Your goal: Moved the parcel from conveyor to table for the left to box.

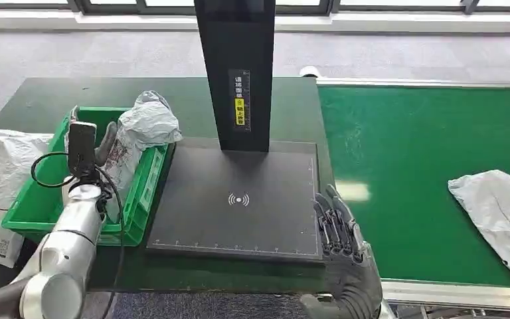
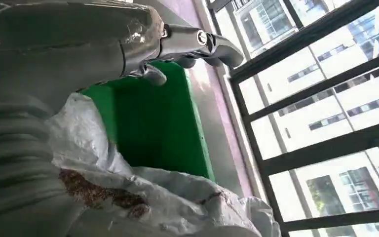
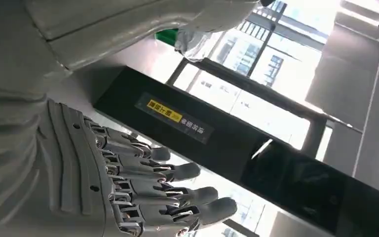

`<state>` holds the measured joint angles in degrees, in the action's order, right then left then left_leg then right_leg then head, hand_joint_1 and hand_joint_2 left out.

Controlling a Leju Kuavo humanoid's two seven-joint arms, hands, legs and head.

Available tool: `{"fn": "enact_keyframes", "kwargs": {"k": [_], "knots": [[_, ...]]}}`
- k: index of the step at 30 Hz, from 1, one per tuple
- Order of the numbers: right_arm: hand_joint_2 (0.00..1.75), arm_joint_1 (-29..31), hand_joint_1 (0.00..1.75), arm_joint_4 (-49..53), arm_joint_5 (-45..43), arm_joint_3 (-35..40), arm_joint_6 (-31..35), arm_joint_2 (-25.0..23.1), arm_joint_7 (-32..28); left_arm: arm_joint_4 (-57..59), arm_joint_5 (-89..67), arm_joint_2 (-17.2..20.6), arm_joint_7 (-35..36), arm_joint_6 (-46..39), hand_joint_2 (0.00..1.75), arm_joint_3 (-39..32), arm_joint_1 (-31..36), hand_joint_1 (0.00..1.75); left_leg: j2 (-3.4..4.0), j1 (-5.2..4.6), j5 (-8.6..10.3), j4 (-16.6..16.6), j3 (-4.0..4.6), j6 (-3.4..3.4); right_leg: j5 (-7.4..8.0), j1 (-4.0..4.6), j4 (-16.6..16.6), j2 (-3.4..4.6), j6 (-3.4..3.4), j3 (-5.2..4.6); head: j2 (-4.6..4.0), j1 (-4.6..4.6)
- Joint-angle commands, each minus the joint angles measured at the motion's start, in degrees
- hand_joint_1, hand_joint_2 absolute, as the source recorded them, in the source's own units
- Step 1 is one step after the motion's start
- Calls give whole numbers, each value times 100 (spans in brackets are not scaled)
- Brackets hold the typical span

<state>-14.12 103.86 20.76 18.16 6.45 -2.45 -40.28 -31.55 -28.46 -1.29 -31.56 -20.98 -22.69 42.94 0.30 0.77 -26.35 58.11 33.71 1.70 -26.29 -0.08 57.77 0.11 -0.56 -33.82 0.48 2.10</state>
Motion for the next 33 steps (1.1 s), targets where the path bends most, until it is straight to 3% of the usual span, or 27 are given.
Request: {"fn": "enact_keyframes", "kwargs": {"k": [1,12,18,21,22,24,25,26,29,31,33], "knots": [[175,-27,0,-21,3,-225,0,-49,28,-686,114,-323,22,-11,0,-77,-380,0,-12,-8,8,-22,-21,-10,2,-7,-17,-11,7,24,0,-2],[175,-34,0,-19,-5,-247,9,-61,28,-787,258,-347,-43,20,0,-79,-419,0,-11,-5,6,-16,-22,-10,2,-4,-16,-7,9,25,0,0],[175,70,0,-59,137,-328,-86,-86,28,-1896,667,-609,300,-832,0,475,-1401,0,5,-12,4,-29,-40,-12,4,-10,-26,7,10,37,0,-2],[175,1,0,-228,197,-793,107,-242,28,-2780,696,-743,107,-1053,0,952,-2051,0,2,-17,3,-31,-49,-11,-1,-15,-23,3,13,44,0,-2],[175,-10,0,-661,666,-1659,436,-497,251,-3740,1250,-1086,-288,-652,0,1164,-2882,0,-4,-16,-1,-32,-57,-14,-7,-15,-27,-1,20,57,0,0],[175,199,0,-1167,1135,-2893,400,-723,462,-5007,2263,-1342,-589,355,0,1757,-4090,0,-5,-22,0,-53,-83,-22,-12,-23,-48,-3,28,87,0,-2],[175,435,0,-1665,1694,-3559,851,-573,1249,-5375,2357,-1249,-844,1020,0,2253,-4432,0,11,-25,-15,-44,-95,-23,-24,-28,-38,12,32,94,0,-2],[175,673,0,-2331,2476,-4064,1398,-205,1546,-5858,2461,-1264,-844,1514,0,2593,-4730,0,17,-27,-25,-47,-100,-26,-23,-30,-45,18,34,98,0,-2],[175,1189,0,-3754,3230,-5066,1797,521,1399,-6515,2351,-1173,-844,1234,0,3241,-4956,0,11,-21,-42,-26,-89,-48,-25,-21,-54,9,48,99,0,0],[175,1233,0,-4155,3616,-5405,1864,827,1660,-6524,2355,-1132,-844,1280,0,3283,-4933,0,-9,-21,-44,1,-54,-46,-35,-23,-34,-16,45,74,0,0],[175,1206,0,-4643,4470,-5686,2001,1153,2195,-6264,2451,-1106,-844,1588,0,3188,-4841,0,-39,-33,-48,1,-47,-82,-55,-46,-37,-44,87,83,0,-2]]}}
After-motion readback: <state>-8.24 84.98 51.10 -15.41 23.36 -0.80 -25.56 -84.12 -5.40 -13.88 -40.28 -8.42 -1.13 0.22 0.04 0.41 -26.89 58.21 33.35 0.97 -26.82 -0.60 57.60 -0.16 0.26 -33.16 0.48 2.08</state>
